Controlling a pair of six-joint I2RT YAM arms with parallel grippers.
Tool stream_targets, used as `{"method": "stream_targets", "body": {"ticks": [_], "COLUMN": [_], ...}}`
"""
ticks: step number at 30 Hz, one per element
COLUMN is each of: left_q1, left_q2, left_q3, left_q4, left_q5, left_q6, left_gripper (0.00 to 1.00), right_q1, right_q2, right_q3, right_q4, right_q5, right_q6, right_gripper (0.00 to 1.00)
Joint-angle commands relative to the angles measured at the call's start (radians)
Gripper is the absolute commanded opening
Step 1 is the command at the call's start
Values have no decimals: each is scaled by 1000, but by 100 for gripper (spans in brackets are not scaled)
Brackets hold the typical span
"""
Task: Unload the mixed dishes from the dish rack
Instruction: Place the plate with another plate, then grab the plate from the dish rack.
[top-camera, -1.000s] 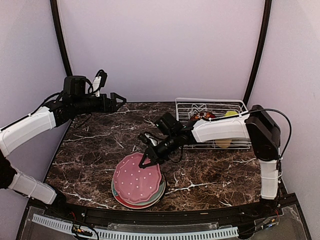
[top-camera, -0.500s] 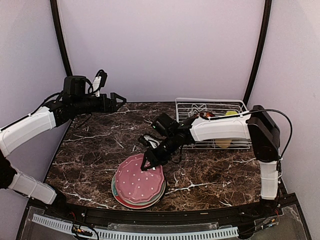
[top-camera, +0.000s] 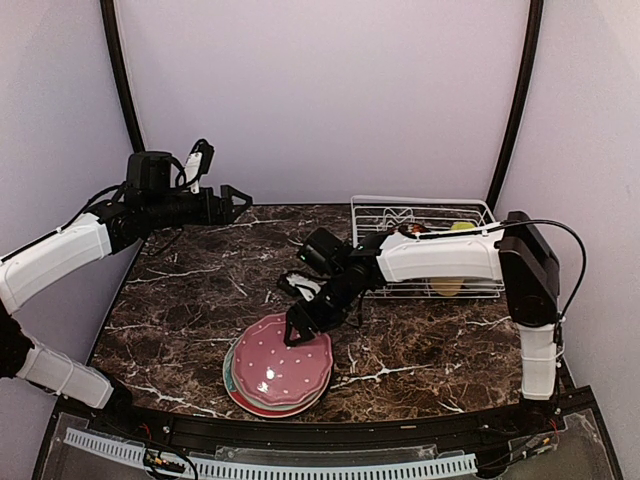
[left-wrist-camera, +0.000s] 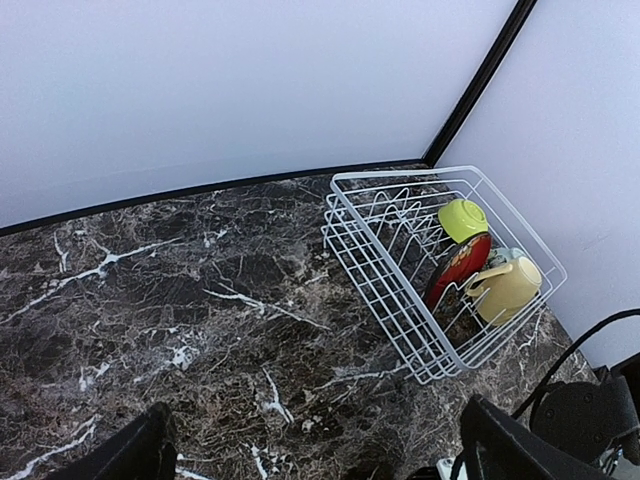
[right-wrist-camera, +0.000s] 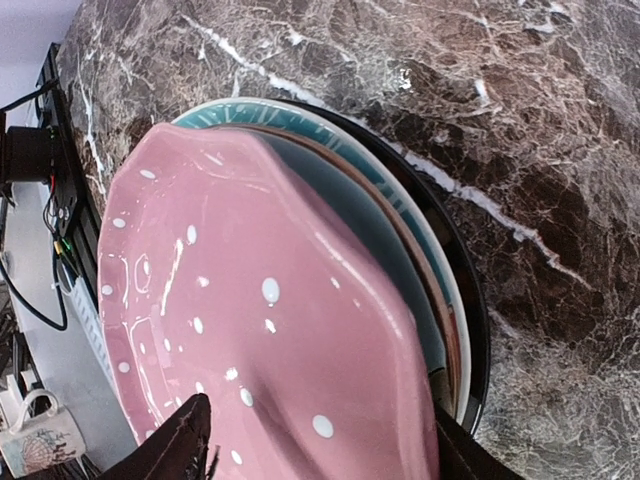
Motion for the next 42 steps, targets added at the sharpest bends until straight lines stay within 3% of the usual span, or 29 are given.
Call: {"method": "stream_targets", "body": {"ticks": [1, 4, 12, 18, 30, 42], "left_q1": [5, 5, 5, 5, 5, 5], "left_q2": [-45, -57, -93, -142, -104, -12], "left_q3": [-1, -9, -81, -144, -221, -200], "left_q4": [7, 14, 84, 95, 198, 227], "left_q5": [-30, -59, -195, -235, -349, -366], "left_q6": [21, 49, 129, 152, 177, 225], "left_gripper": [98, 98, 99, 99, 99, 99], "right_q1": [17, 17, 9, -69, -306, -587], "right_q2": [-63, -69, -169, -305, -417, -559], "right_q3": [34, 41, 21, -108, -159, -276], "right_q4": [2, -10, 15, 134, 211, 70], "right_q5": [38, 76, 140, 107, 189, 281], "right_q6": [-44, -74, -197, -302, -404, -510], "right_gripper": [68, 83, 89, 99, 99, 99]}}
